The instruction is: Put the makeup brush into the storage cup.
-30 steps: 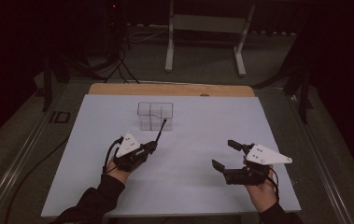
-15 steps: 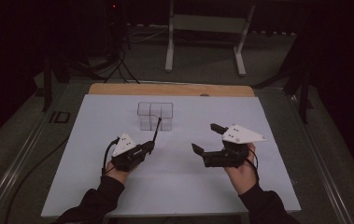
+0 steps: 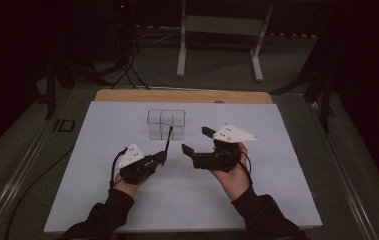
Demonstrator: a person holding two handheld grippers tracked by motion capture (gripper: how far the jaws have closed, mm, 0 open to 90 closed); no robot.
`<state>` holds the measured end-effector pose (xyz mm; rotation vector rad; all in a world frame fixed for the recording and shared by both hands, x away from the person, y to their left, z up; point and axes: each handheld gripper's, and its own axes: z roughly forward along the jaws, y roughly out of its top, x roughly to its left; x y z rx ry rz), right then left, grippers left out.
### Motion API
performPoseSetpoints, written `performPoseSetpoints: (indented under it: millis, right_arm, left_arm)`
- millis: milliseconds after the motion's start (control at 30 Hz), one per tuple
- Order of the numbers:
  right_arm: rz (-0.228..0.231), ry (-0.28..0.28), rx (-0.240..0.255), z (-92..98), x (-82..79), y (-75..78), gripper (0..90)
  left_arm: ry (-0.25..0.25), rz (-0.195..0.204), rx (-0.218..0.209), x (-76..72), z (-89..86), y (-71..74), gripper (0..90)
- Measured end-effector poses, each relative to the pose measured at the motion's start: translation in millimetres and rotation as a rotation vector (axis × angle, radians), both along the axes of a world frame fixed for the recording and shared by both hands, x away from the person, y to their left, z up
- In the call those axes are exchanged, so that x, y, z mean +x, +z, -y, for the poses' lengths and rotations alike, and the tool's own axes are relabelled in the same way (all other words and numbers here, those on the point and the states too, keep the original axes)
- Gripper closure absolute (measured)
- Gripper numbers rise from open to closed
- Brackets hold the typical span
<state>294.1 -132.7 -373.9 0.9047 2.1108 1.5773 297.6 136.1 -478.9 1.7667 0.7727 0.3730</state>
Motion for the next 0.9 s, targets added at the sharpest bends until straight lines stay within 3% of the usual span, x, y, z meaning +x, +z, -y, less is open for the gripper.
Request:
performPoseSetpoints:
  millis: [100,233,333,533,633,800,900]
  right_arm:
    - [-0.042,-0.008,0.037,-11.2,6.0,-3.4,20.8]
    - [-0.044,-0.014,0.027,-19.6,8.2,-5.6,28.5]
    - [-0.047,-0.010,0.026,-28.8,9.5,-8.8,33.1]
    - [-0.108,-0.019,0.056,-40.1,17.3,-14.2,43.0]
    - [-0.126,-0.035,0.040,-46.5,19.6,-19.4,49.2]
    - [-0.163,-0.027,0.057,-50.7,24.0,-24.0,57.1]
    - [-0.195,-0.027,0.080,-52.1,26.8,-26.3,69.3]
  left_arm:
    - [0.006,0.003,-0.011,-0.5,-0.6,-0.3,85.4]
    - [0.006,0.041,-0.017,-3.4,0.3,1.6,85.4]
    - [0.003,0.037,-0.020,-3.6,1.7,1.1,85.4]
    - [-0.004,0.035,-0.038,-3.7,2.1,-1.2,85.4]
    - [-0.003,0.036,-0.036,-4.3,2.8,-2.5,85.4]
    - [0.001,0.027,-0.039,-4.1,3.0,-4.2,85.4]
    - [-0.006,0.037,-0.039,-5.0,4.2,-4.4,85.4]
